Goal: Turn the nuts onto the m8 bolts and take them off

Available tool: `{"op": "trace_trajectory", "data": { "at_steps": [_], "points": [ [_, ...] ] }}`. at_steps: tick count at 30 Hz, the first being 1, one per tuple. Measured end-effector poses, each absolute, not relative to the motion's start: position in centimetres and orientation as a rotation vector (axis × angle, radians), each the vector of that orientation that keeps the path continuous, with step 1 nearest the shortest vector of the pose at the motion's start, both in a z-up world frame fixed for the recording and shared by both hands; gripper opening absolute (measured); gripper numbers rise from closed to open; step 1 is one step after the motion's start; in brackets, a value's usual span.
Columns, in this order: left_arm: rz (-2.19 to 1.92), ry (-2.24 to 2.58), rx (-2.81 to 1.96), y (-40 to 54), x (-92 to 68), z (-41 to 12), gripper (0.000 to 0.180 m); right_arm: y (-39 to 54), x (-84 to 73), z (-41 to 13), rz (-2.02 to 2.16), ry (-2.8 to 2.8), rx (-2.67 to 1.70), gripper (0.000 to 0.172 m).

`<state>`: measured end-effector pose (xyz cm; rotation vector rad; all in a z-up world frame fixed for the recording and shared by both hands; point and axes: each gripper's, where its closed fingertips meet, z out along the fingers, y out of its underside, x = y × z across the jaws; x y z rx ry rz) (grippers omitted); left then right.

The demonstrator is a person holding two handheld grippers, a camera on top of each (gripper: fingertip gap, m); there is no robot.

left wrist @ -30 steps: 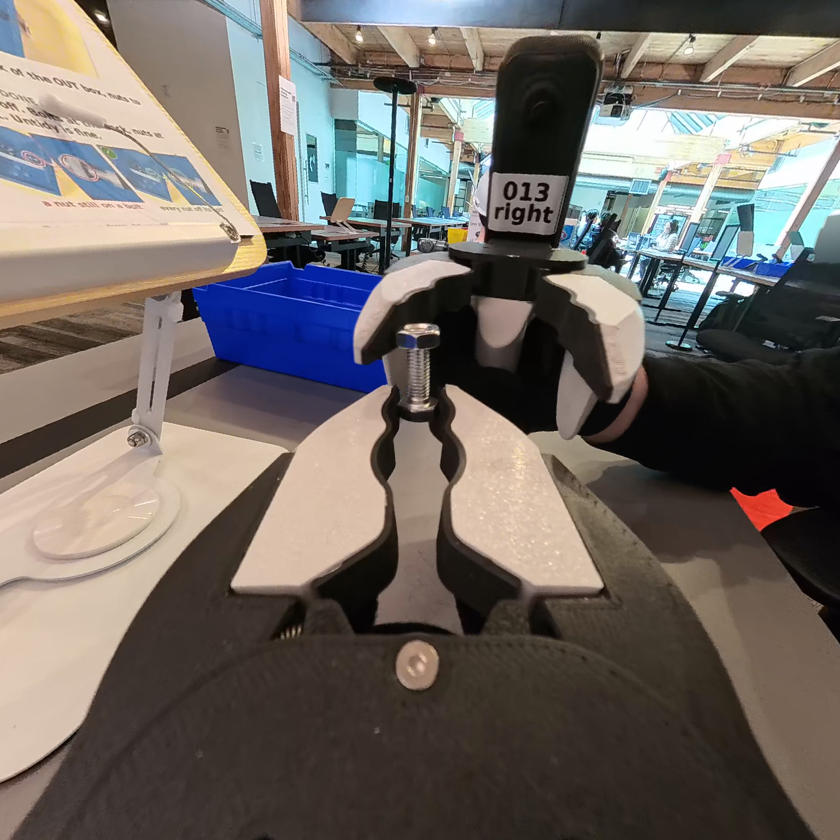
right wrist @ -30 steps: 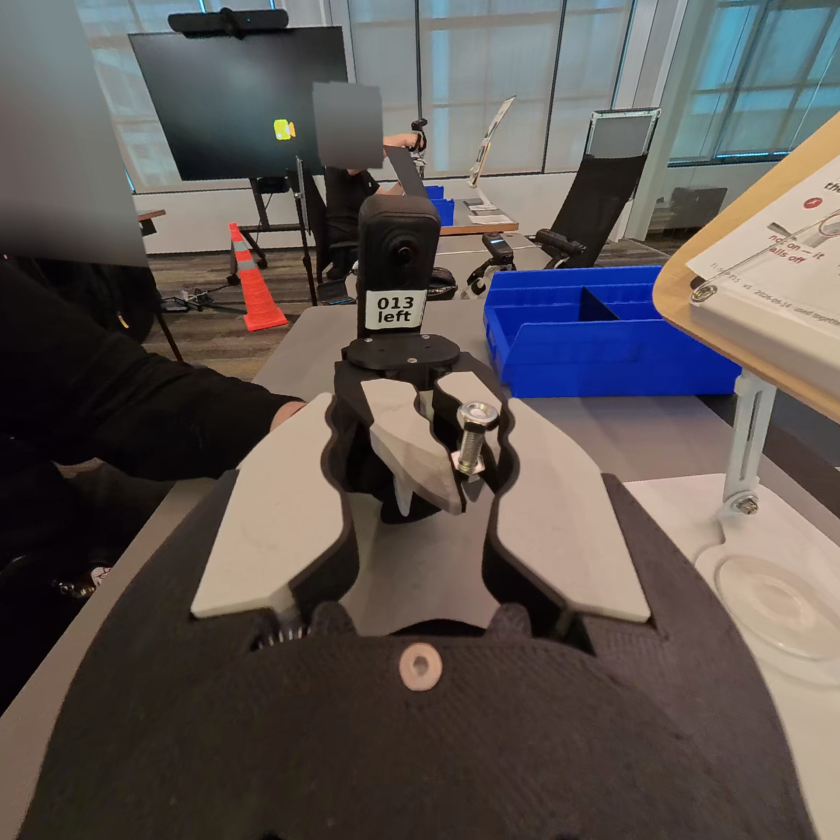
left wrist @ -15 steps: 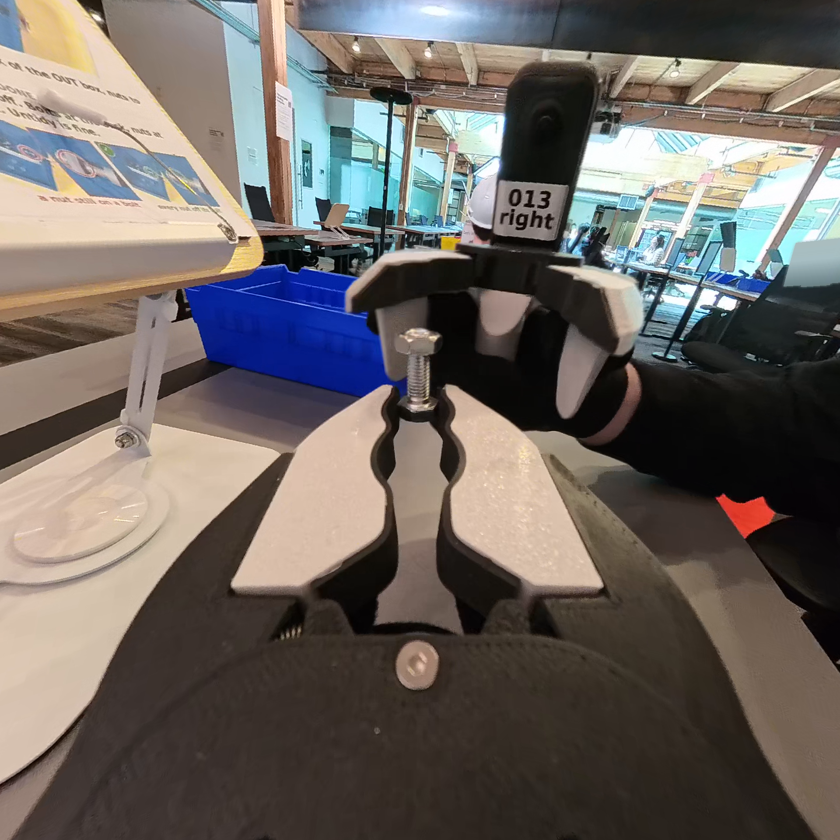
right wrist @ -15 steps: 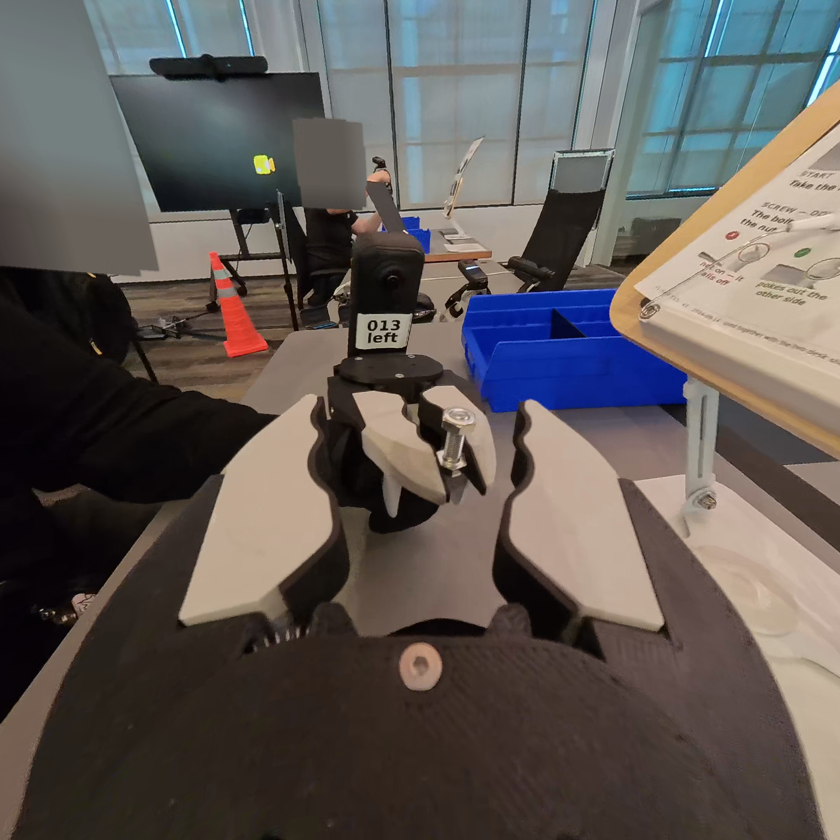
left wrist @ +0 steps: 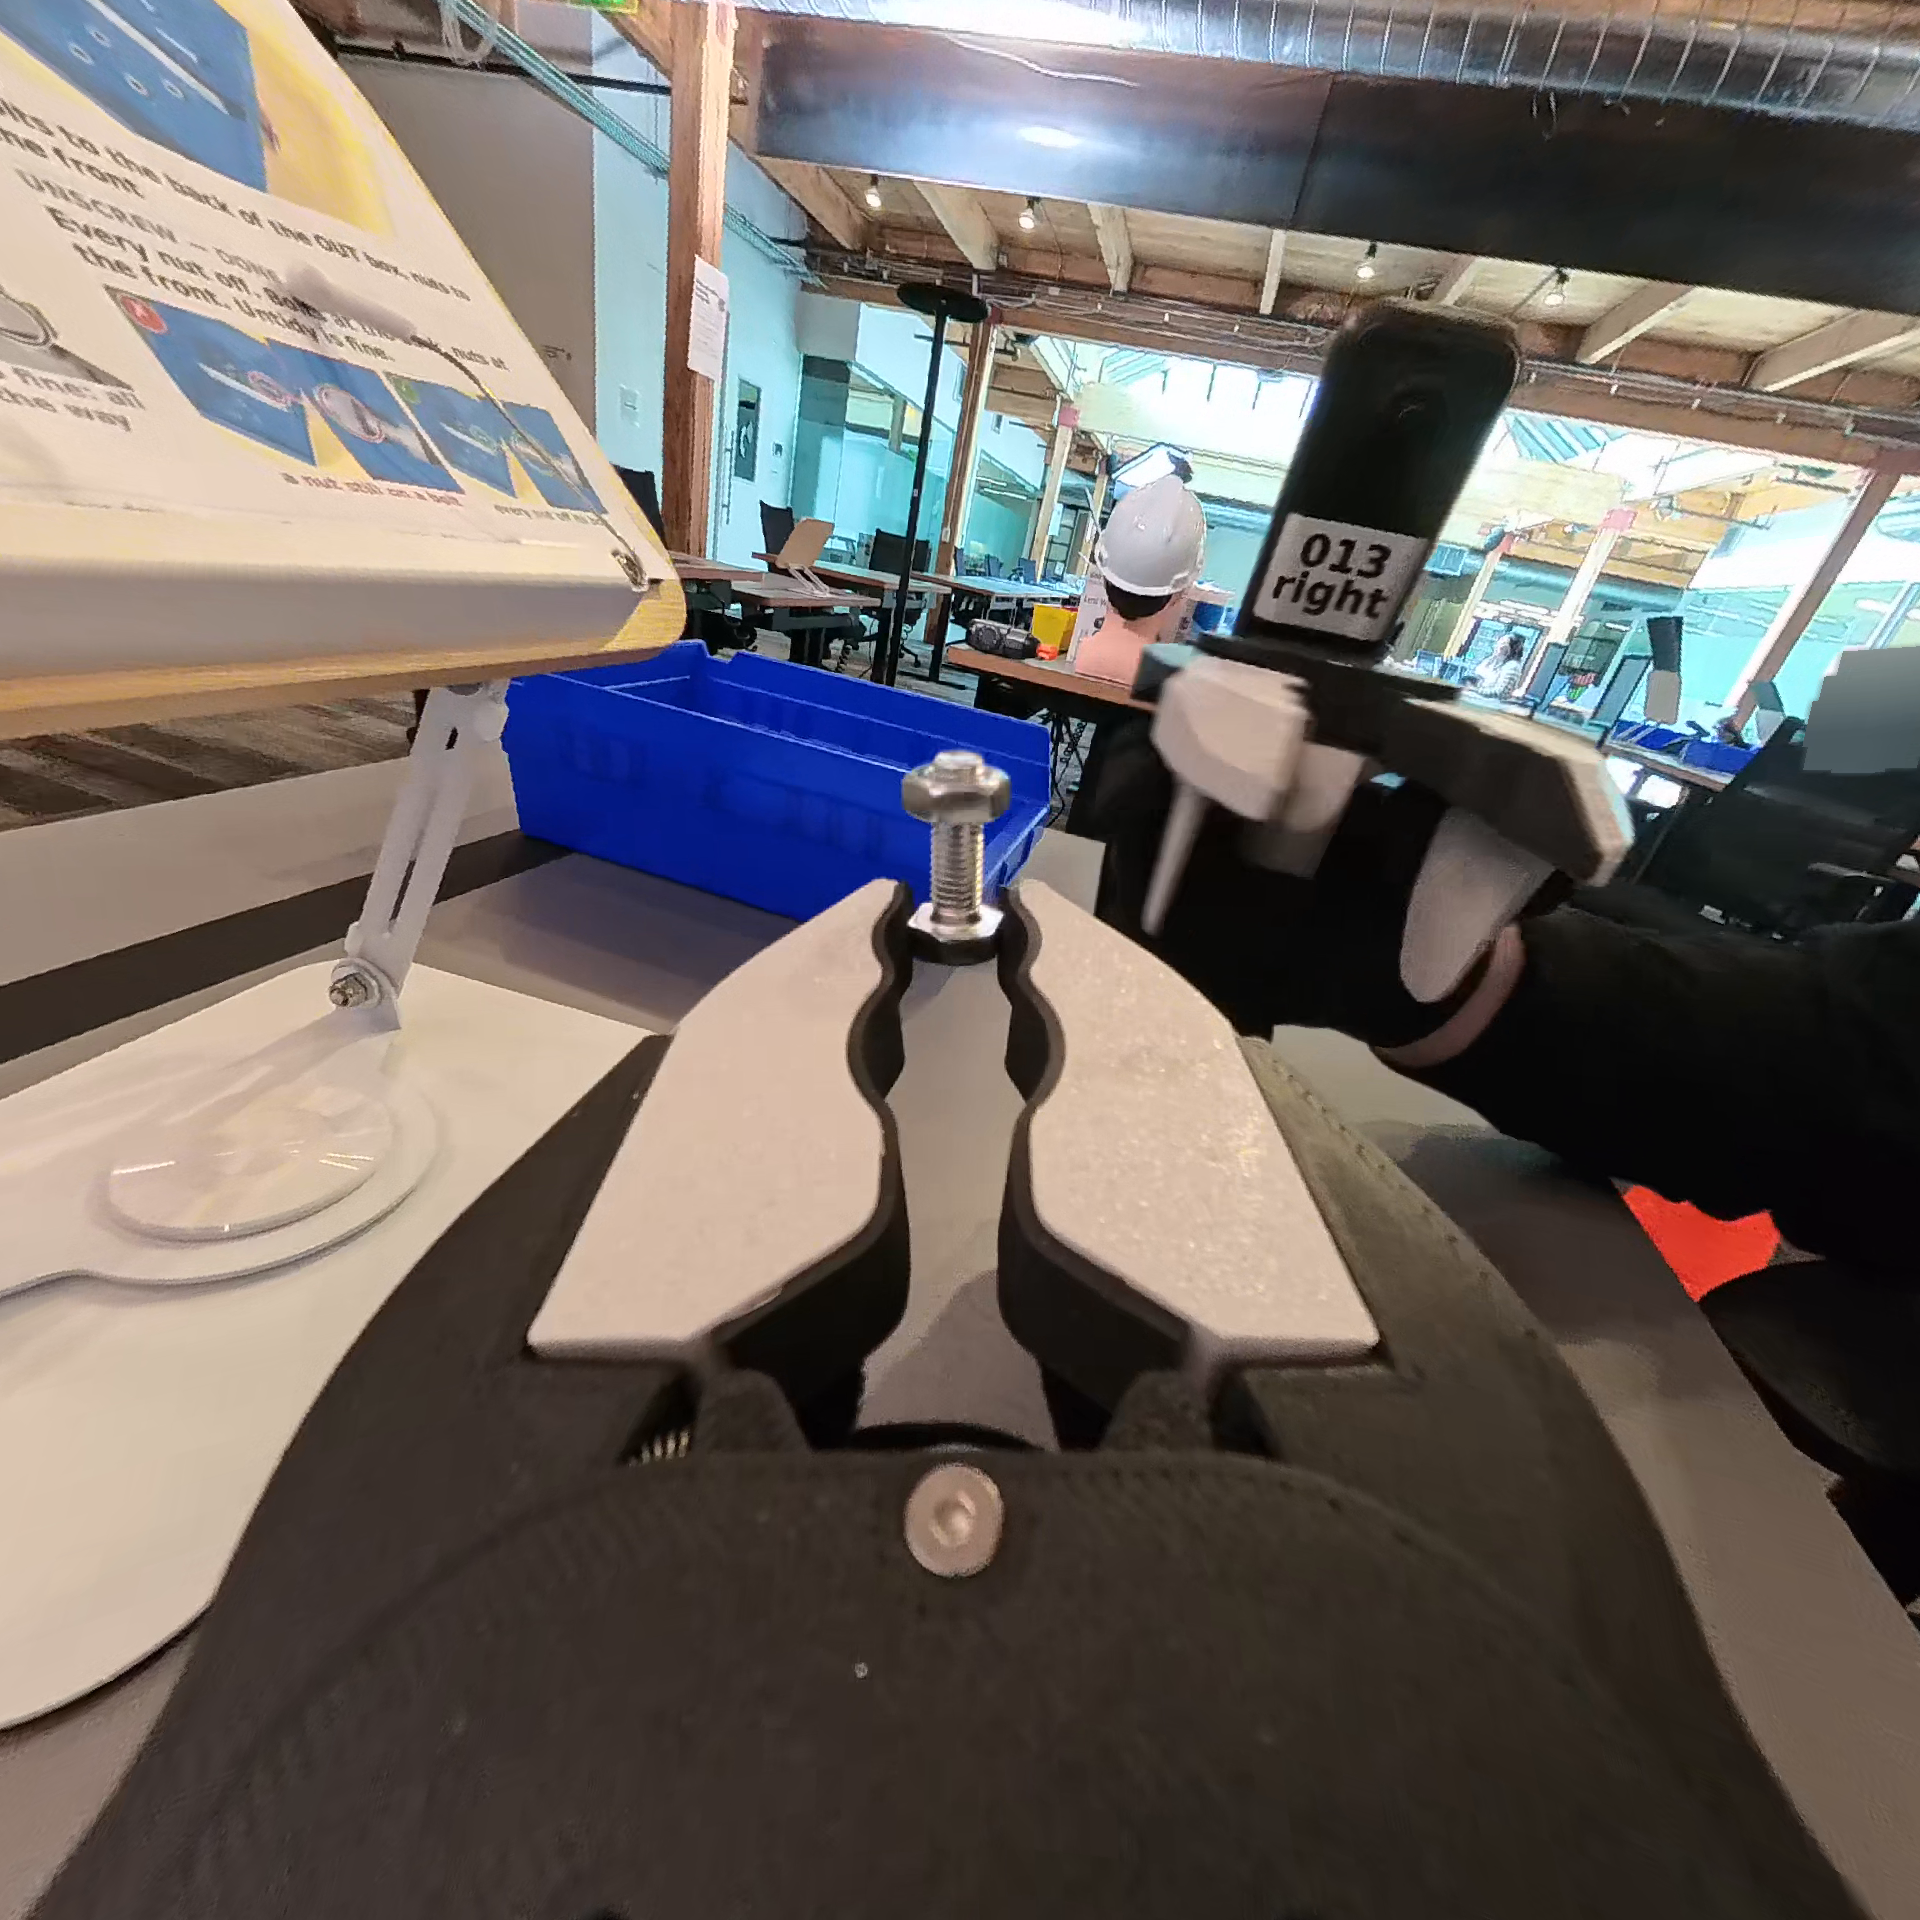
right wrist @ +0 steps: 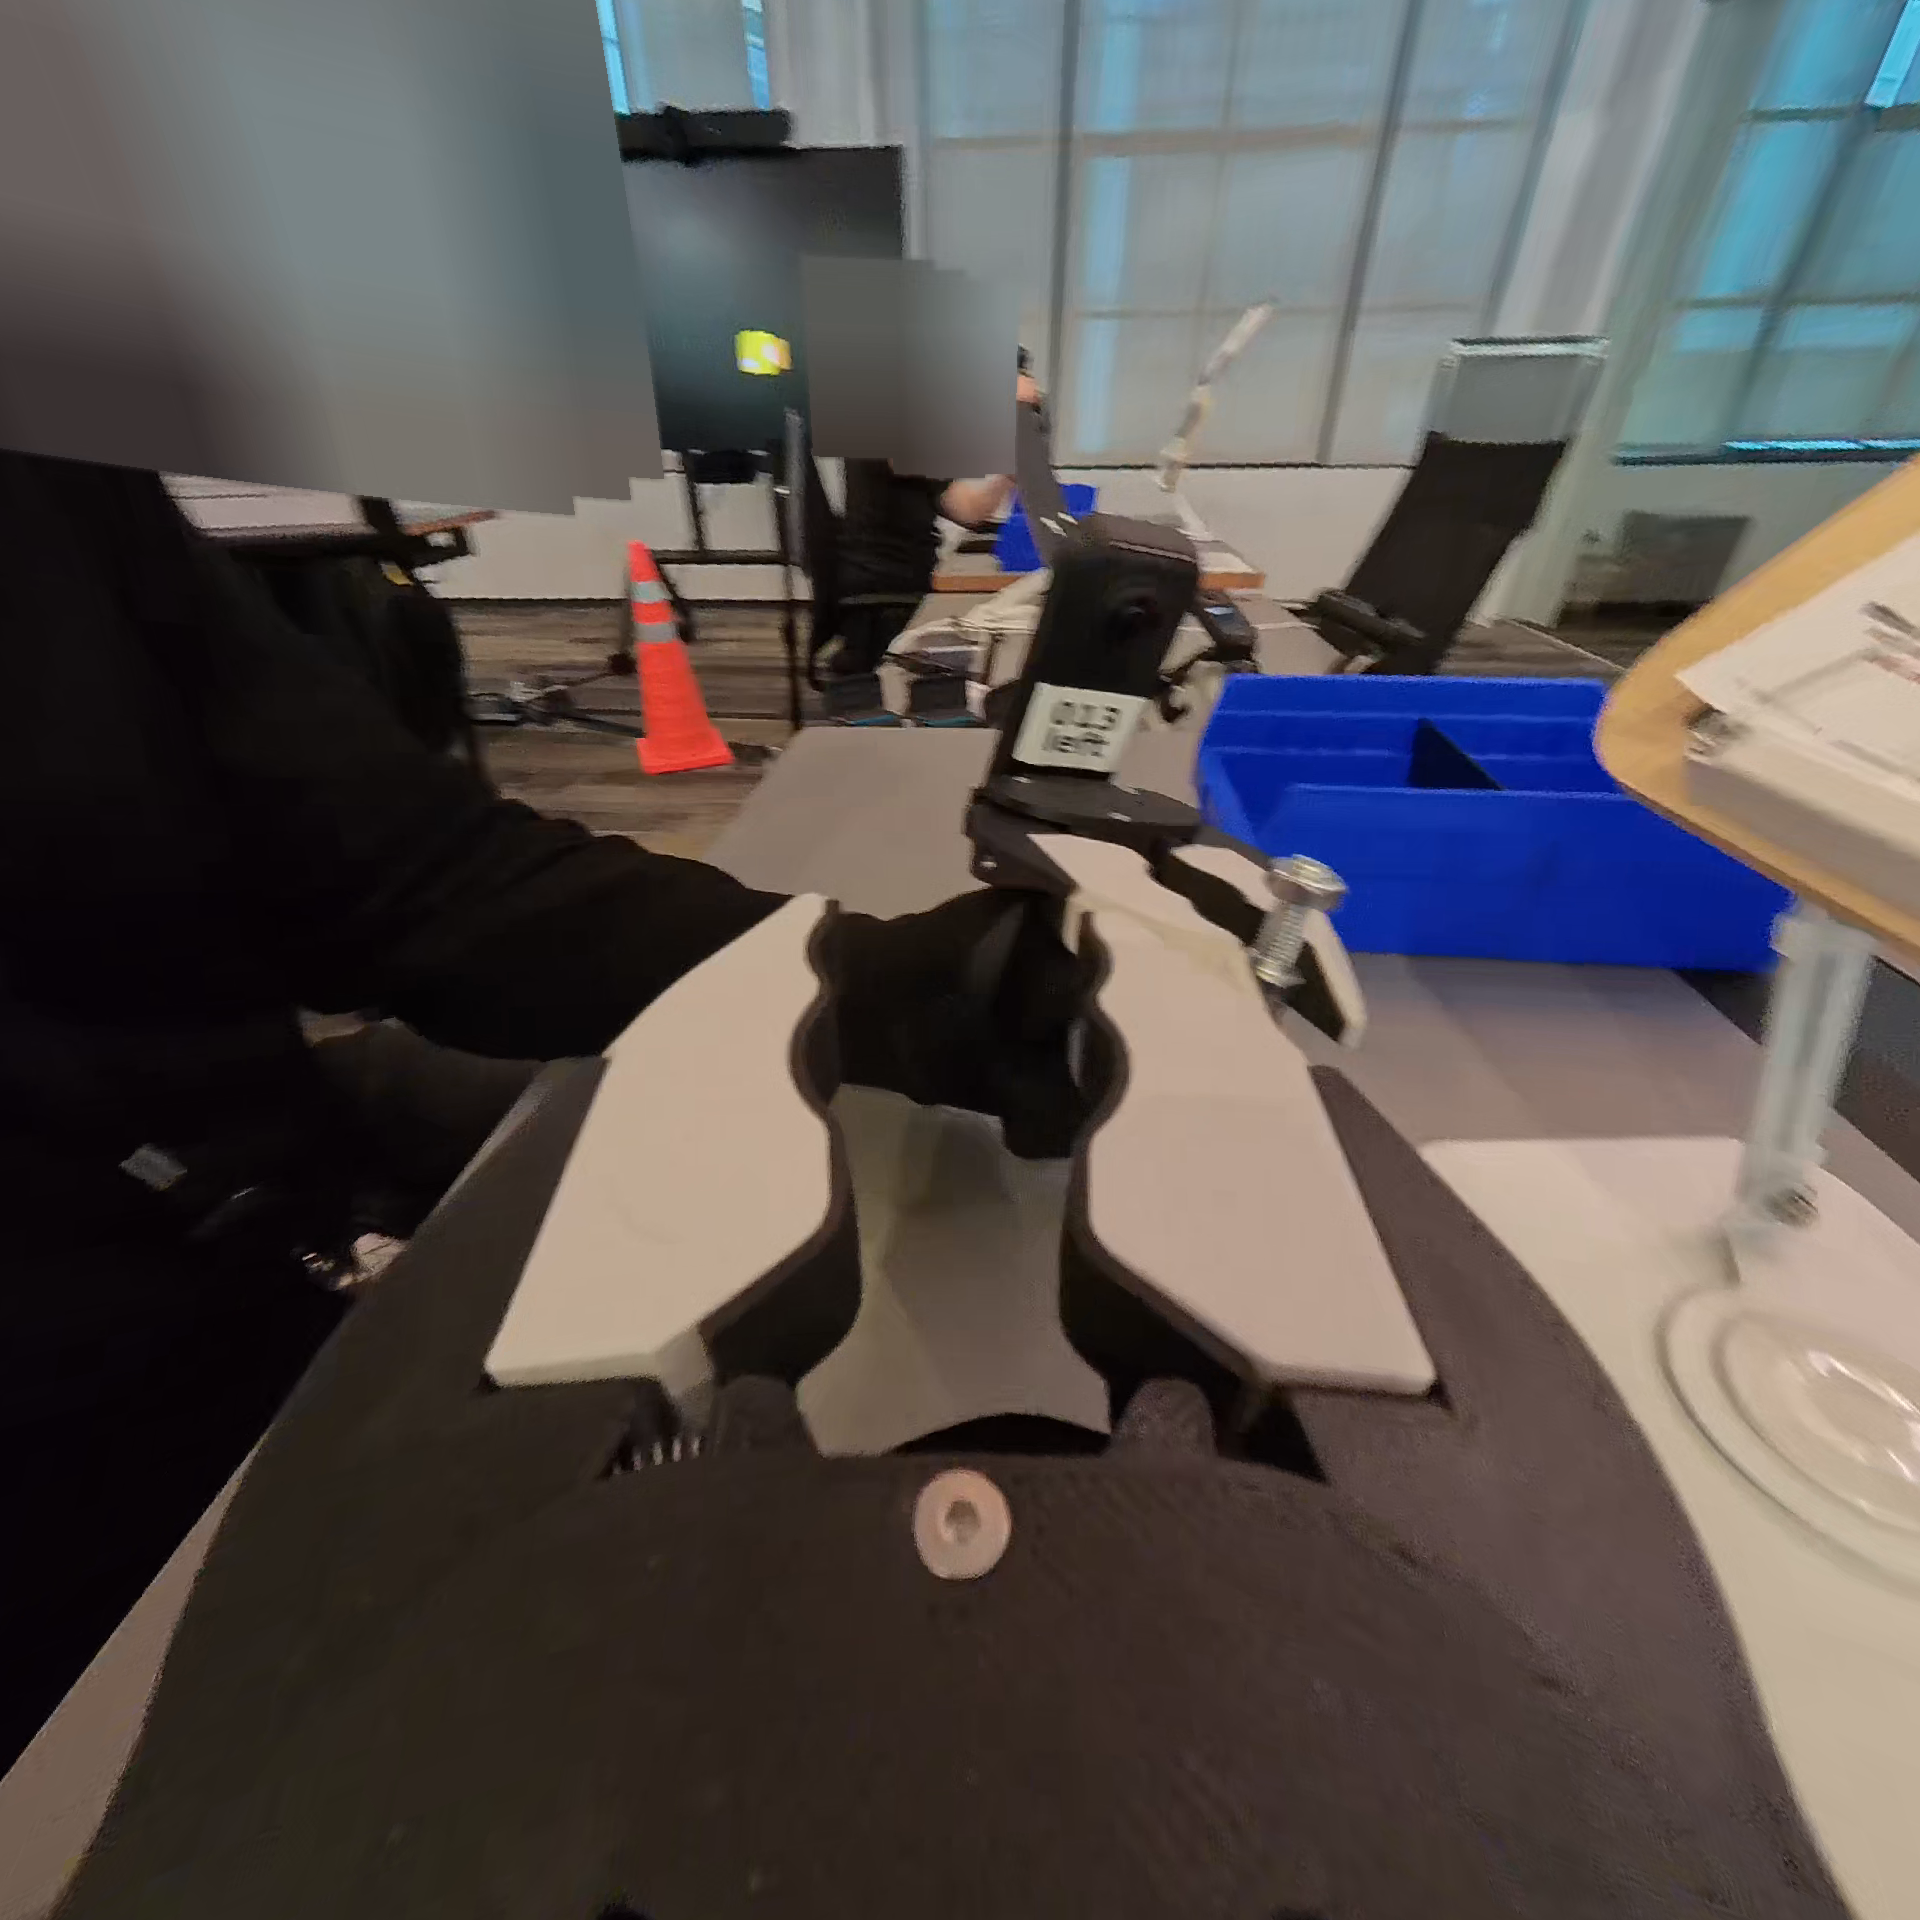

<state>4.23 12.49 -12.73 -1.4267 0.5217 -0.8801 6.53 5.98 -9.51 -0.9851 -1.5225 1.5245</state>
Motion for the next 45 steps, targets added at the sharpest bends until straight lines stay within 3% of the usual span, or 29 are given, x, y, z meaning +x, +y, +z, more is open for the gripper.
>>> {"op": "trace_trajectory", "data": {
  "at_steps": [4,12,13,15,23,29,34,40,41,43,45],
  "points": [
    [-0.862,0.570,-1.439,12.2,5.2,-13.1,0.015,8.8,5.4,-9.5,1.468,-1.402,-1.098,0.079],
    [-0.859,0.568,-1.443,12.3,5.1,-13.1,0.015,7.8,2.7,-10.7,1.451,-1.486,-1.096,0.080],
    [-0.860,0.564,-1.444,12.3,5.0,-13.1,0.015,7.6,3.3,-10.7,1.442,-1.486,-1.077,0.077],
    [-0.867,0.529,-1.445,12.5,4.5,-12.9,0.015,6.1,5.8,-10.1,1.501,-1.510,-0.958,0.028],
    [-0.846,0.600,-1.478,12.3,5.9,-13.7,0.015,9.4,6.2,-9.8,1.424,-1.340,-1.096,0.051],
    [-0.845,0.617,-1.468,12.1,6.1,-13.5,0.015,10.4,3.1,-11.6,1.391,-1.370,-1.191,0.044],
    [-0.857,0.628,-1.468,11.9,6.4,-13.6,0.015,10.4,2.9,-11.7,1.446,-1.350,-1.186,0.014],
    [-0.890,0.621,-1.452,11.9,6.5,-13.4,0.016,10.5,3.1,-11.5,1.456,-1.315,-1.176,0.013],
    [-0.902,0.618,-1.456,11.9,6.5,-13.4,0.018,10.6,3.2,-11.3,1.453,-1.305,-1.175,0.013],
    [-0.871,0.590,-1.496,12.6,6.1,-14.0,0.047,10.9,3.6,-10.4,1.447,-1.265,-1.154,0.014],
    [-0.865,0.585,-1.499,12.8,5.9,-14.0,0.053,11.1,4.1,-9.6,1.434,-1.251,-1.141,0.014]
  ]
}}
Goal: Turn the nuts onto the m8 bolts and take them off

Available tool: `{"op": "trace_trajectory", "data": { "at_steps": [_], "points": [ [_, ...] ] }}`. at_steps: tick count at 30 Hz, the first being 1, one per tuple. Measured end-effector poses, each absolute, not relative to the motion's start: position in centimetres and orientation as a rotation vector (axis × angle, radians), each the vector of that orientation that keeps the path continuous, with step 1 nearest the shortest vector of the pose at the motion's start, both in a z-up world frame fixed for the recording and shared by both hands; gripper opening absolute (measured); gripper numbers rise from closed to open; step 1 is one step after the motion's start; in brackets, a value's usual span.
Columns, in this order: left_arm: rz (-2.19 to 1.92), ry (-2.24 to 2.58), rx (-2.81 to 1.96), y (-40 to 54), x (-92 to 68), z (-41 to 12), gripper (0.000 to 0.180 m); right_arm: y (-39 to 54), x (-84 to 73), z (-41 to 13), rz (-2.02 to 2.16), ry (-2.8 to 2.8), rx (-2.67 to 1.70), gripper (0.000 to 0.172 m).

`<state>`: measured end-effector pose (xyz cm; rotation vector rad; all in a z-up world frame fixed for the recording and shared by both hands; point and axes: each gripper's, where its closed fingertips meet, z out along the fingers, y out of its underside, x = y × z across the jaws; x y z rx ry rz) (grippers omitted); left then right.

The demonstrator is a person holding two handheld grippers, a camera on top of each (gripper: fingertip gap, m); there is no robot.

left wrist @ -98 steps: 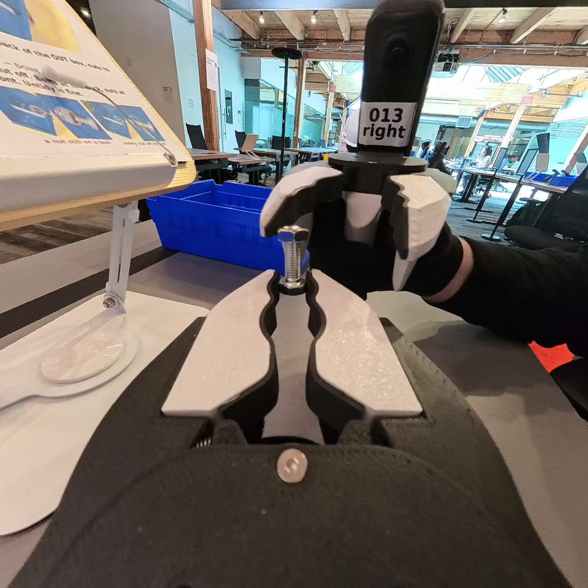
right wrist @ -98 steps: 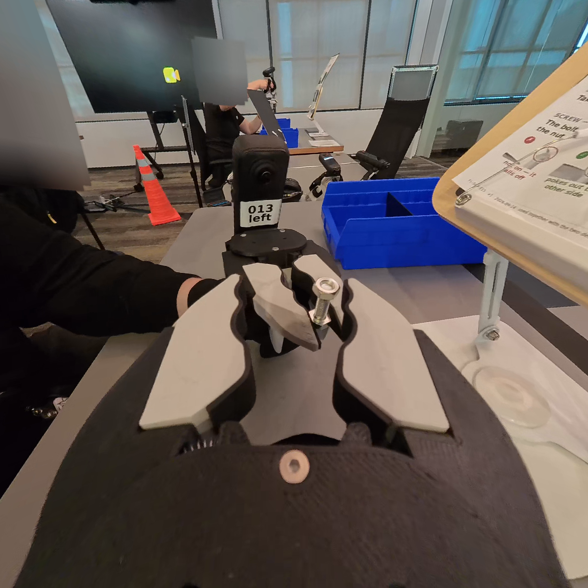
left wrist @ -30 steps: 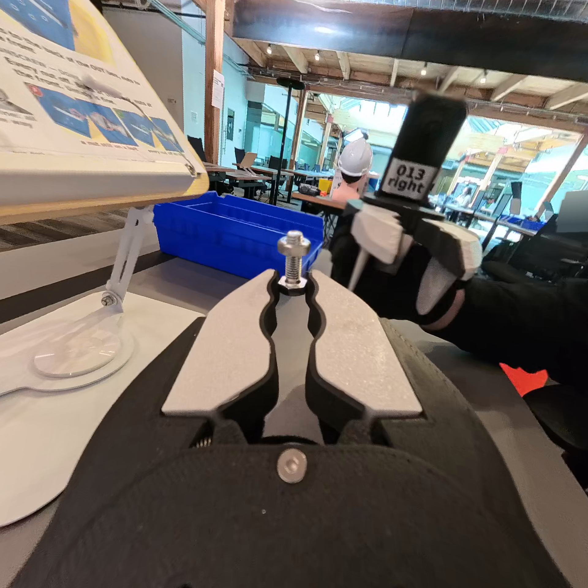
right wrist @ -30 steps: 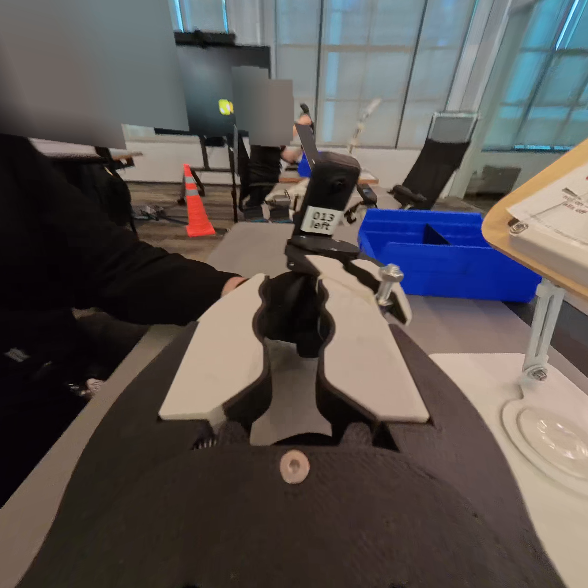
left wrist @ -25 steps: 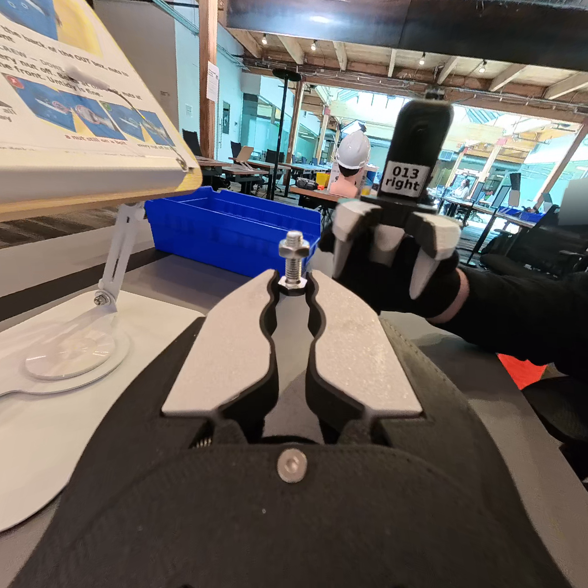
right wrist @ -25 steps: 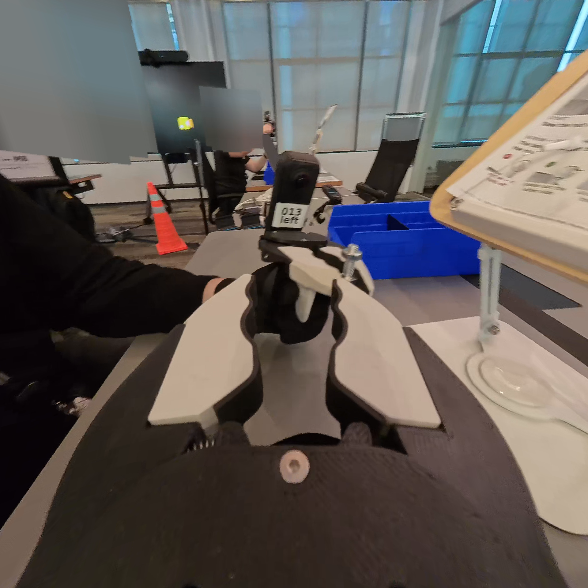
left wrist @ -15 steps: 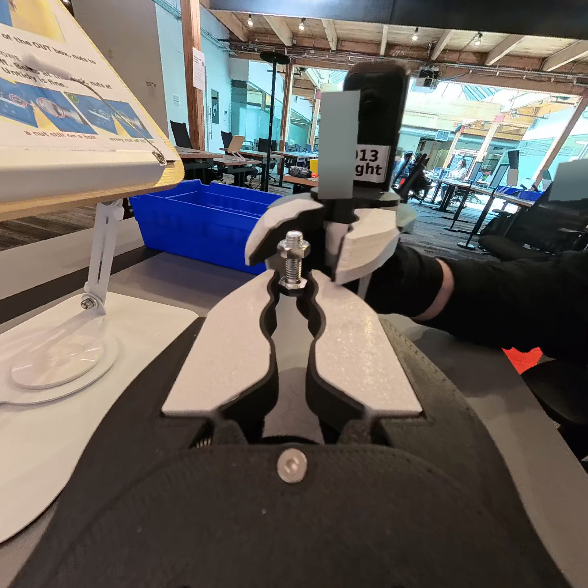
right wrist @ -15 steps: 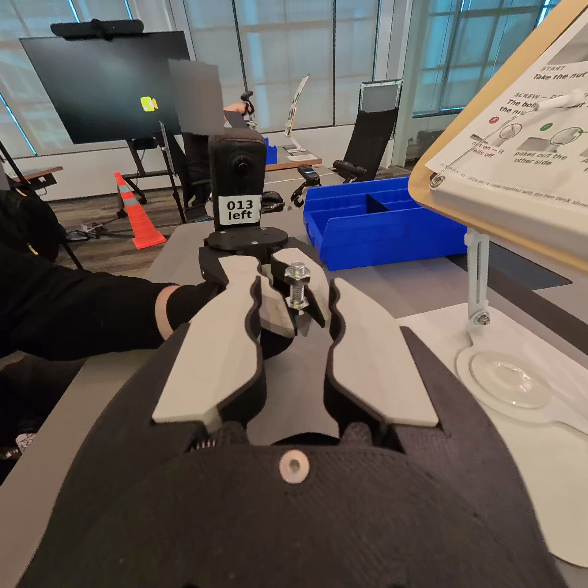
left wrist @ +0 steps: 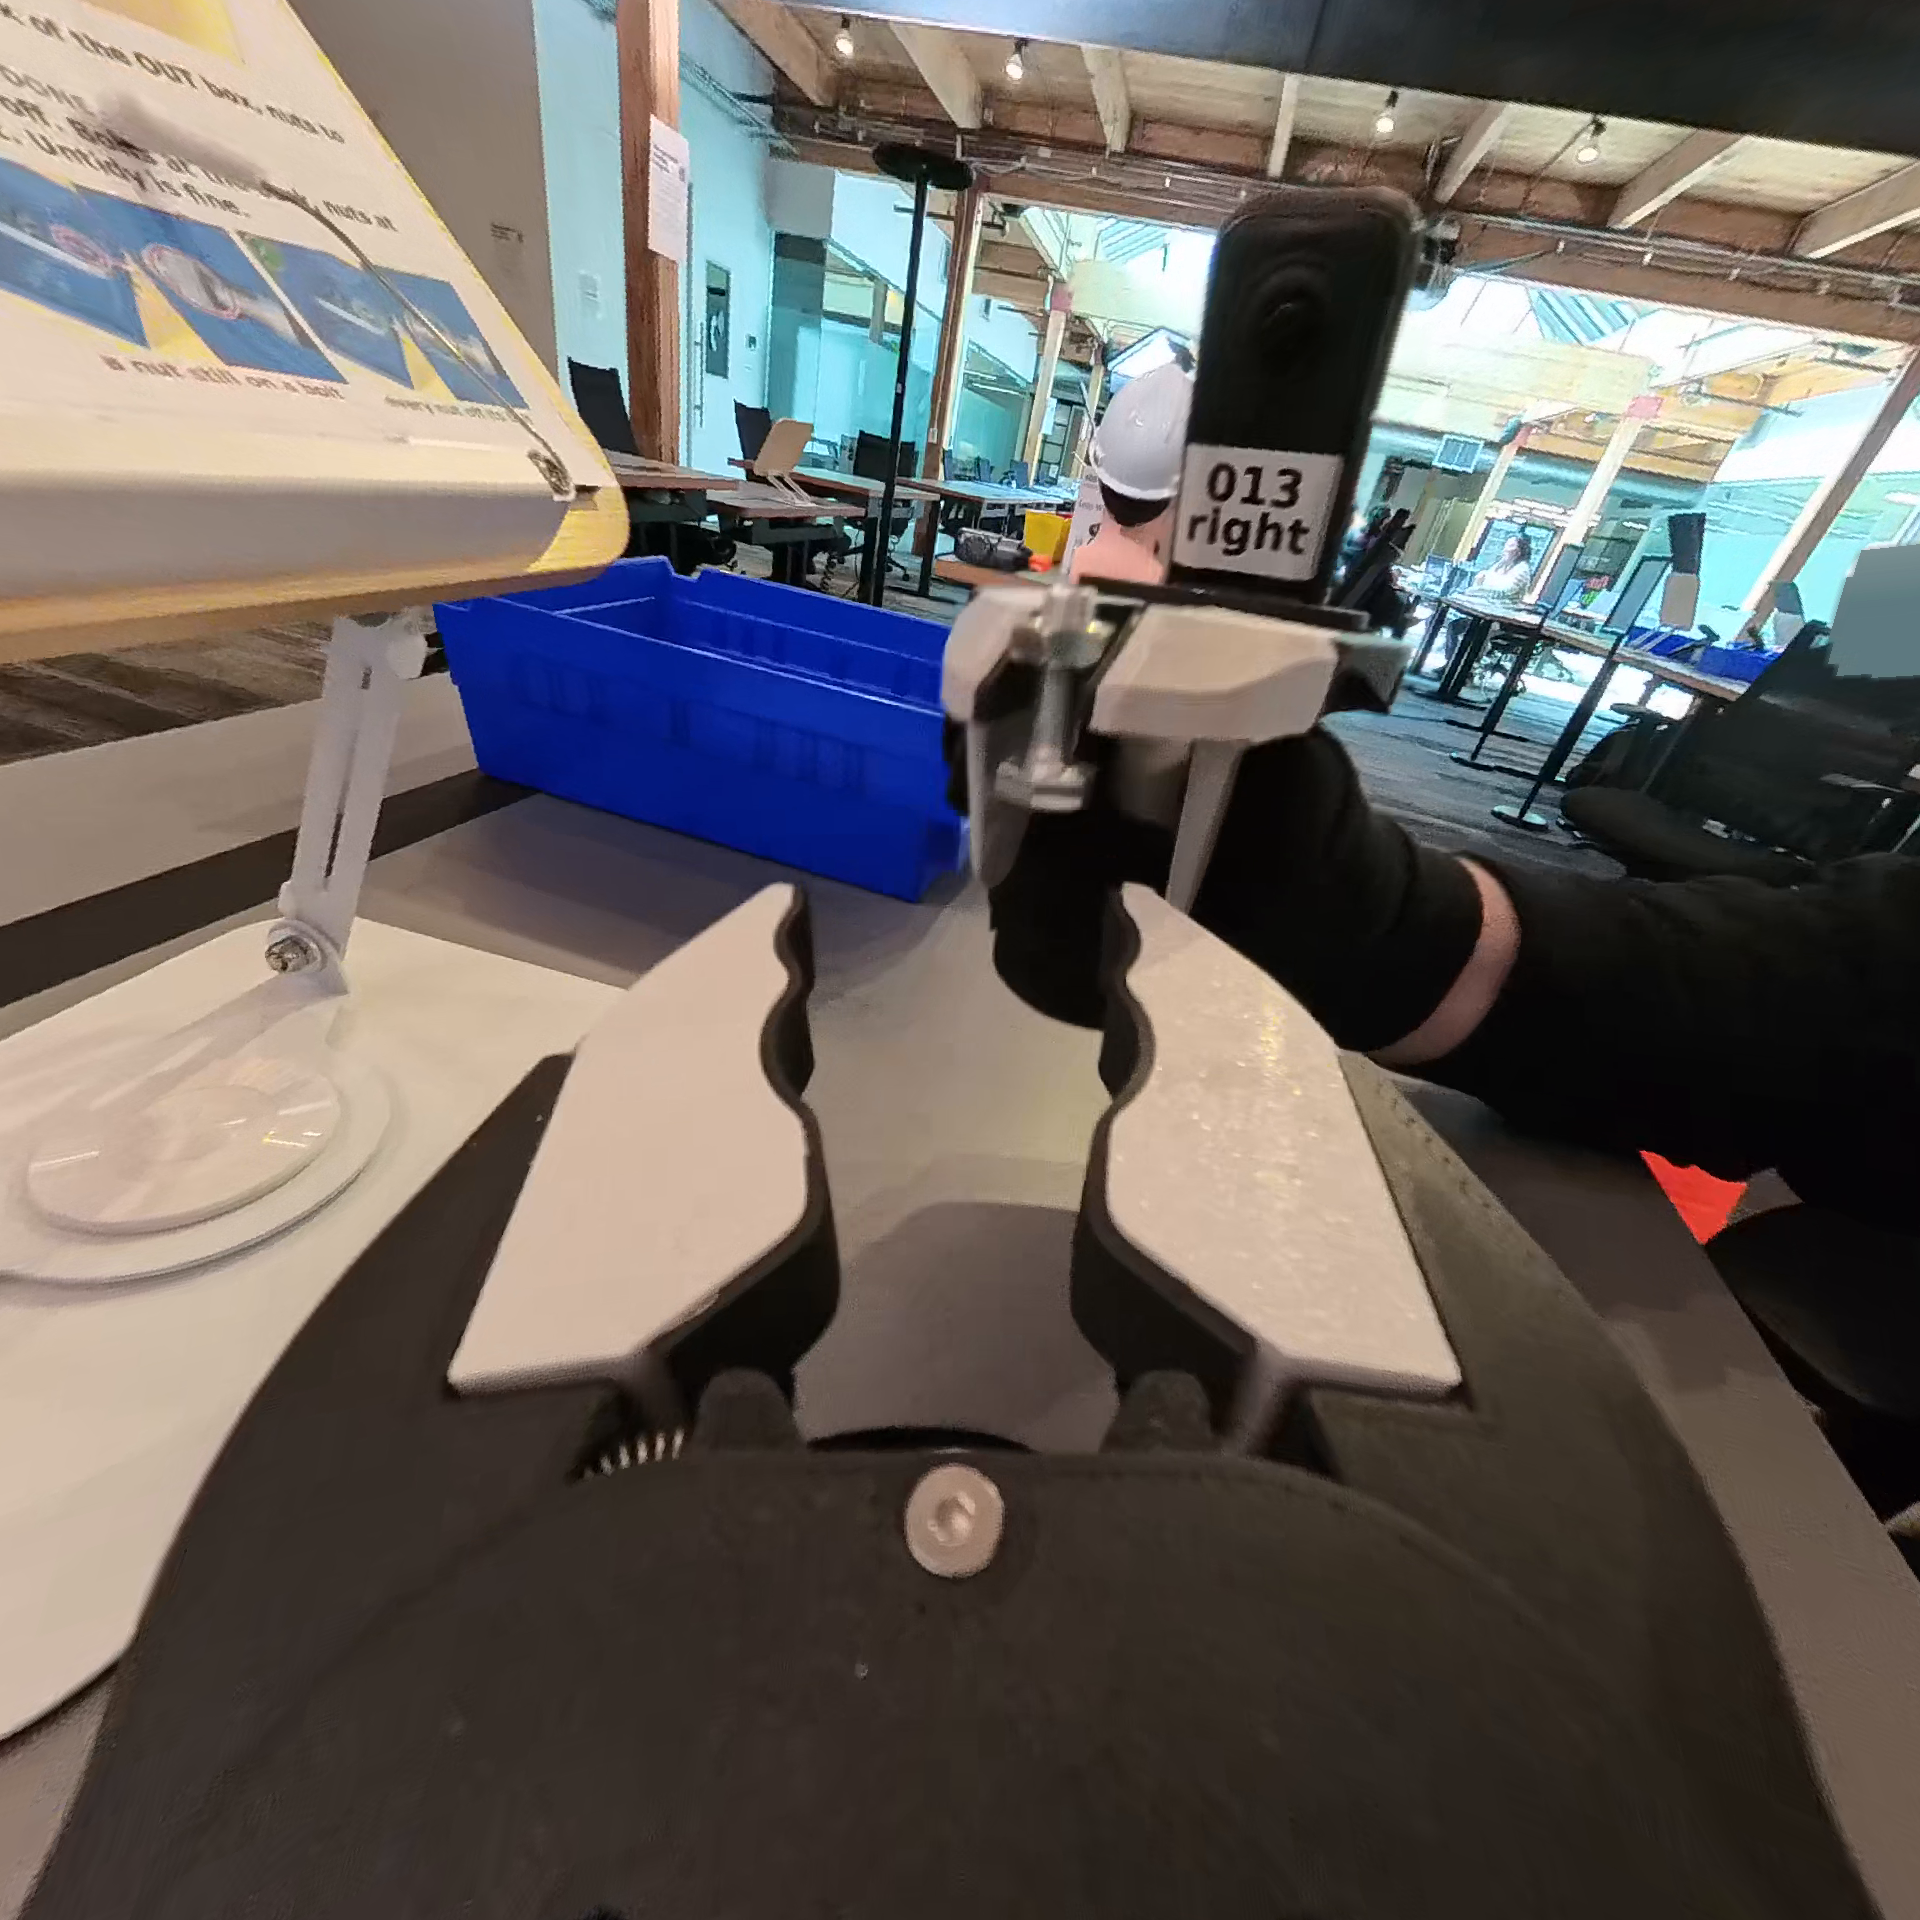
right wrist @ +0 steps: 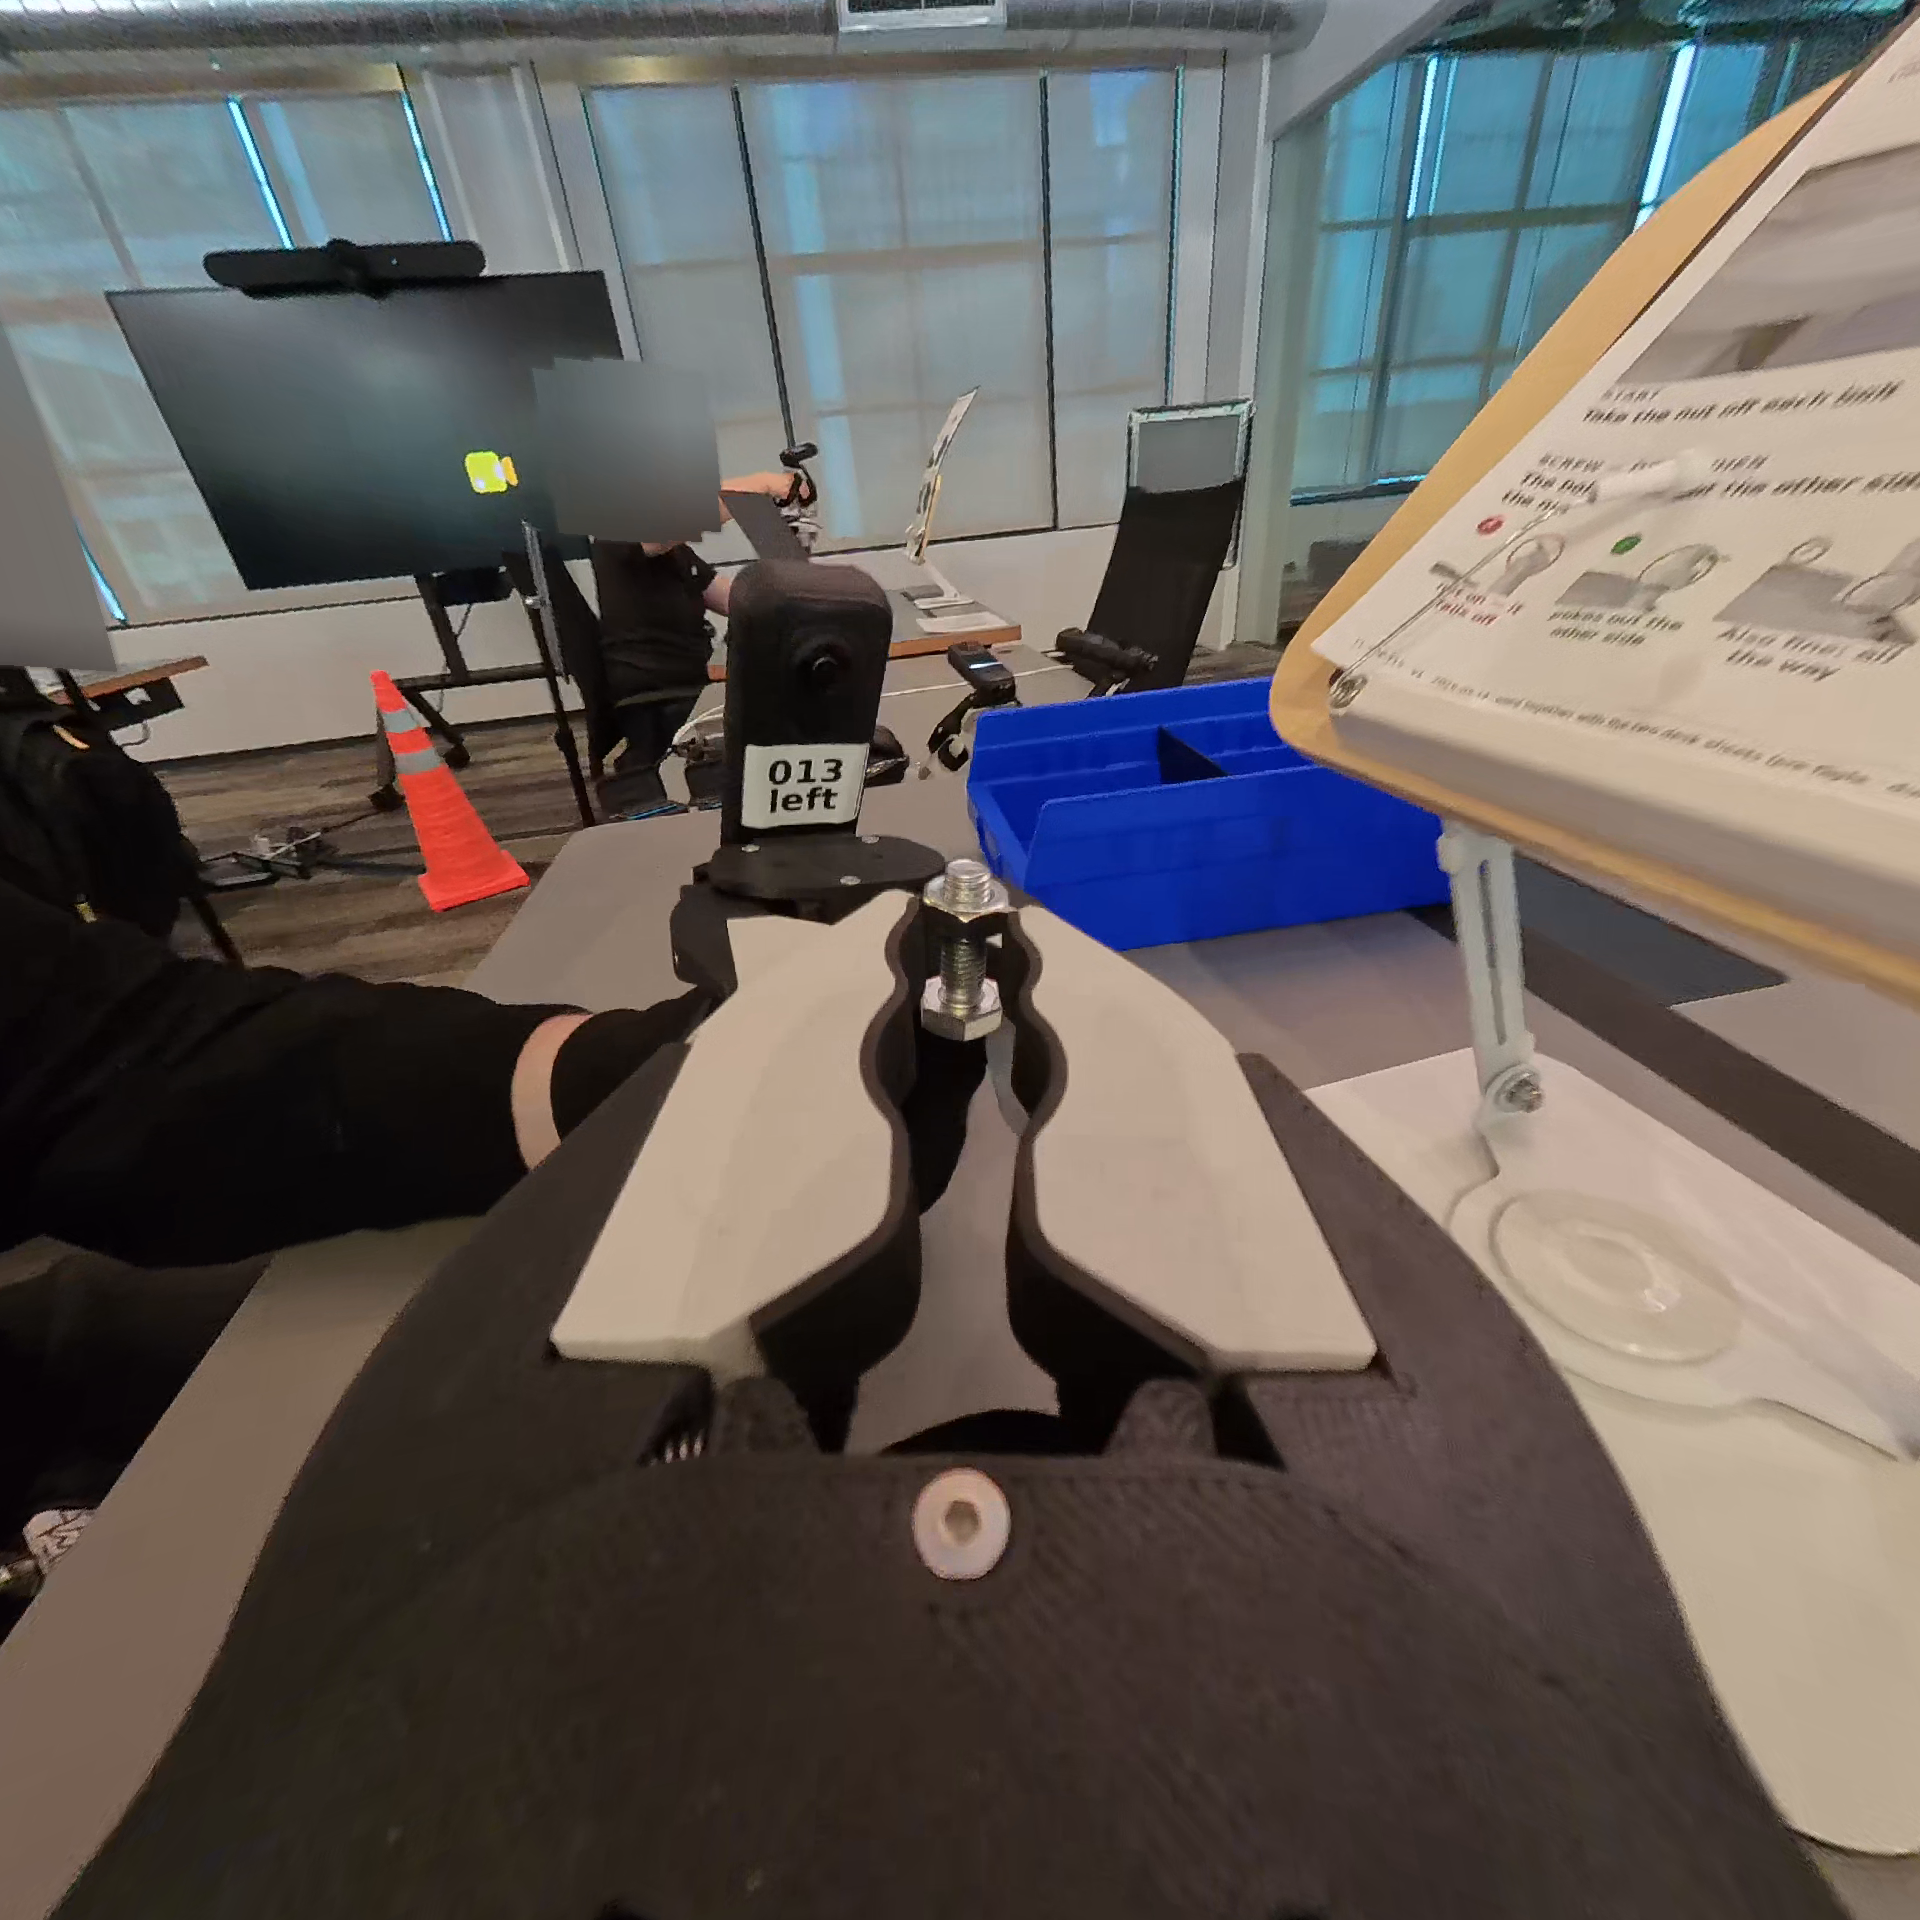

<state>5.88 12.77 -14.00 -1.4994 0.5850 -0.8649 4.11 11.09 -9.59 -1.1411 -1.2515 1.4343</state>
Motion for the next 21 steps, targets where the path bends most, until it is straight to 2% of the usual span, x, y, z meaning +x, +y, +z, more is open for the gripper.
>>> {"op": "trace_trajectory", "data": {
  "at_steps": [2,3,4,5,8,11,15,21],
  "points": [
    [-0.867,0.582,-1.493,12.7,5.7,-13.8,0.051,11.5,5.0,-8.4,1.390,-1.243,-1.125,0.014],
    [-0.872,0.601,-1.481,12.5,5.8,-13.8,0.034,11.9,5.7,-7.6,1.359,-1.233,-1.116,0.014],
    [-0.867,0.619,-1.473,12.2,5.8,-13.8,0.004,12.6,6.6,-6.6,1.319,-1.217,-1.113,0.014],
    [-0.845,0.625,-1.481,12.3,5.7,-13.9,0.000,13.8,7.6,-5.6,1.256,-1.197,-1.131,0.014],
    [-0.786,0.625,-1.537,12.8,5.7,-14.7,0.000,19.8,12.0,-3.3,1.035,-1.085,-1.253,0.014],
    [-0.774,0.642,-1.546,12.8,6.0,-14.9,0.000,27.0,17.0,-3.9,0.831,-0.990,-1.461,0.014],
    [-0.727,0.680,-1.574,12.9,6.4,-15.6,0.000,34.3,22.0,-10.2,0.537,-0.991,-1.792,0.014],
    [-0.732,0.689,-1.583,12.9,6.7,-15.9,0.000,38.2,25.2,-20.5,0.356,-1.083,-2.237,0.015]
  ]
}}
